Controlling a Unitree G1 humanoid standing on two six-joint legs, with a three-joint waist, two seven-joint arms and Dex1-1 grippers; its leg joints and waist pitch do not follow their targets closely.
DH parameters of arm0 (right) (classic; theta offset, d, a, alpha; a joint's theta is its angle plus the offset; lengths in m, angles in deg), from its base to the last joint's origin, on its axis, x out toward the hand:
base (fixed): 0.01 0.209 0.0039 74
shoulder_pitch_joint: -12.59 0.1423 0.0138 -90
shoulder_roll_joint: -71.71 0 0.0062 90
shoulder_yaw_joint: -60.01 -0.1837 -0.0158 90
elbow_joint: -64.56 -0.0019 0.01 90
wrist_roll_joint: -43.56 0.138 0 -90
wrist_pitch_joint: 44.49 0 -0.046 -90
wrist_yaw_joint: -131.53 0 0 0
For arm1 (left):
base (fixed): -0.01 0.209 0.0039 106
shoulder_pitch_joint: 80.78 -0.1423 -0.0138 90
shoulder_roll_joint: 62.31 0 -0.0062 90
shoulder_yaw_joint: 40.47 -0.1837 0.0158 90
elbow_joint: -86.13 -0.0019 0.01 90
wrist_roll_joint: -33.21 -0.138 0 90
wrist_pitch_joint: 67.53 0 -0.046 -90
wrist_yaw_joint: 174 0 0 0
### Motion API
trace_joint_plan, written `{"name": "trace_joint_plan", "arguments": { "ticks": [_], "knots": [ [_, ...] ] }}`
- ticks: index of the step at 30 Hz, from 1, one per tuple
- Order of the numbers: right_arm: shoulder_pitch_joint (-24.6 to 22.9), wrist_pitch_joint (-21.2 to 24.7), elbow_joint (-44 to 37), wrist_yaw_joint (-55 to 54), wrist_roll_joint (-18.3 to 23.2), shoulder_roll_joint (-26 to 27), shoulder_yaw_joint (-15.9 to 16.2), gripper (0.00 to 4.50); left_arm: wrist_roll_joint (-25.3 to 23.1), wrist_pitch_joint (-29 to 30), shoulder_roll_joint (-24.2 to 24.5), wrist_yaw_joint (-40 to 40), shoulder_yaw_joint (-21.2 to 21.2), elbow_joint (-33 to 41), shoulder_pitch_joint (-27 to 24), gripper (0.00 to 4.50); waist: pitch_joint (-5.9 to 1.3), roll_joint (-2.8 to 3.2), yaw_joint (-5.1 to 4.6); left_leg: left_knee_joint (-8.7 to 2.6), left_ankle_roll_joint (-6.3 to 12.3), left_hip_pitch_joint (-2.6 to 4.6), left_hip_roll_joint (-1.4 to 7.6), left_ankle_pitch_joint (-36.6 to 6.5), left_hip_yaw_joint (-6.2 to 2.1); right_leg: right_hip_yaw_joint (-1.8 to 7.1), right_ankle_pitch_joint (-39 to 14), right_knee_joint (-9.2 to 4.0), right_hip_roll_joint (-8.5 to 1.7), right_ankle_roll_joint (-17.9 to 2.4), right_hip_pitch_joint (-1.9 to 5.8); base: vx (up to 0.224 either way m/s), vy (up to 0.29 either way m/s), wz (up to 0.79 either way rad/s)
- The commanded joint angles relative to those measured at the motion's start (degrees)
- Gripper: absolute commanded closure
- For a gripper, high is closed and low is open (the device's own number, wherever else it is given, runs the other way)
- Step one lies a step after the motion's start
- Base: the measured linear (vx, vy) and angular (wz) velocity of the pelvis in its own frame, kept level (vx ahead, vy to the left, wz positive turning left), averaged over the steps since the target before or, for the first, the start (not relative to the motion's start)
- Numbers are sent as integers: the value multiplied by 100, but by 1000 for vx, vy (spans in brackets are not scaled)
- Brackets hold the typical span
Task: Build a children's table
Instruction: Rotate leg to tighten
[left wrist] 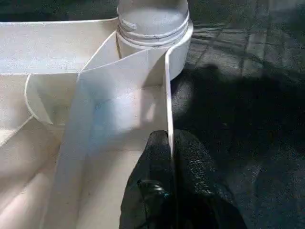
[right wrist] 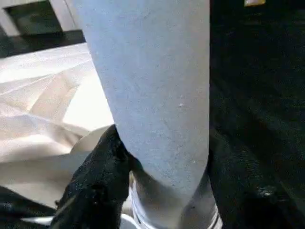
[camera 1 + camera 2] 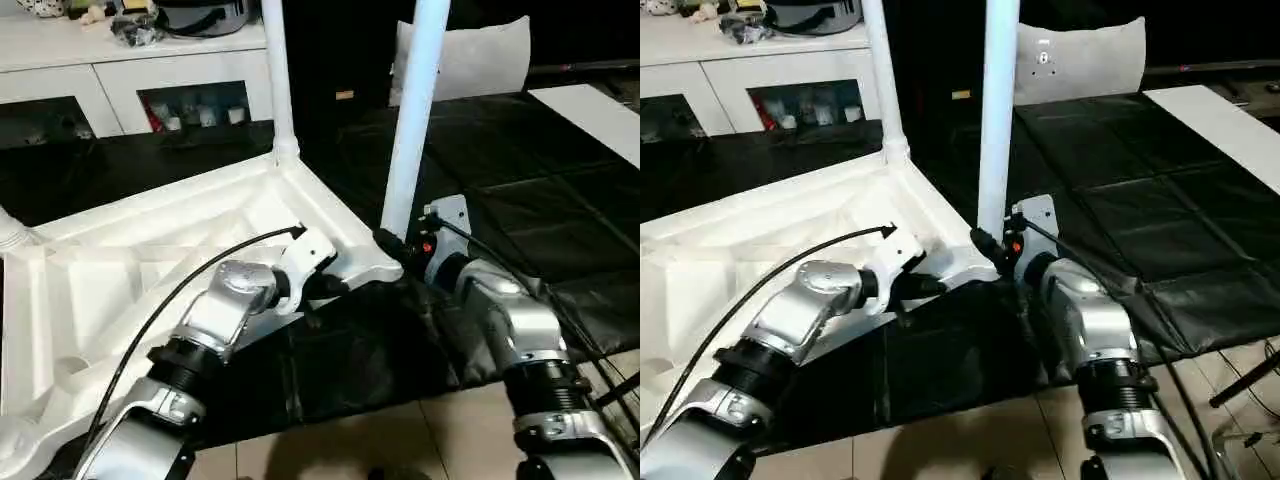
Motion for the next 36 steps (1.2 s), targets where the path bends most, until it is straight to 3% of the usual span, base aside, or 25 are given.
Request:
{"name": "trace_joint_plan", "arguments": {
  "ticks": [1,5,11,13,20,21,25,30,31,36],
  "knots": [
    [-113,107,-63,300,133,93,188,163,84,-163,-114,-165,-124,258,125,450,-400,-62,83,-409,397,11,131,-1406,-48,219,-2337,-477,-298,-804,298,0,0,0],
    [-343,-20,-335,950,270,-336,214,132,33,-523,202,-468,-226,260,19,450,-410,-80,184,-393,541,-21,143,-1025,-28,258,-1685,-377,-301,-1036,350,0,0,0],
    [-544,-157,-554,2229,390,-1187,339,79,-10,-964,646,-1057,-402,226,-53,450,-411,-25,326,-395,531,9,172,-962,-14,270,-1730,-363,-309,-1060,348,0,0,0],
    [-567,-156,-597,2631,397,-1440,401,62,-15,-1103,757,-1232,-433,168,-39,450,-401,-46,358,-401,526,17,177,-1060,-15,269,-1745,-365,-295,-1060,354,0,0,0],
    [-589,-301,-752,4282,664,-2232,736,62,200,-1806,1321,-2449,-677,234,-59,450,-404,-44,459,-398,530,26,196,-1196,-13,274,-1819,-348,-317,-1111,354,0,0,0],
    [-568,-385,-723,4588,663,-2330,823,78,238,-1917,1416,-2706,-730,268,-58,450,-398,-69,472,-402,542,23,205,-1202,-7,277,-1863,-351,-317,-1110,344,0,0,0],
    [-519,-460,-650,4904,672,-2348,953,122,217,-2072,1535,-3019,-863,328,-55,450,-403,-80,577,-405,476,67,231,-1143,2,295,-1919,-343,-325,-1125,301,0,0,0],
    [-550,-454,-754,5269,713,-2406,1180,145,357,-2087,1600,-3306,-928,531,-133,450,-410,-70,648,-409,441,63,245,-1121,1,318,-1756,-297,-329,-1195,305,0,0,0],
    [-549,-454,-753,5276,713,-2406,1183,170,360,-2088,1601,-3311,-929,534,-134,450,-409,-72,651,-410,444,61,244,-1123,4,321,-1750,-297,-327,-1198,304,0,0,0],
    [-501,-507,-684,5418,670,-2380,1281,192,432,-2109,1630,-3481,-961,644,-188,450,-403,-79,667,-411,418,52,231,-1126,6,323,-1924,-313,-333,-1127,308,0,0,0]
  ]
}}
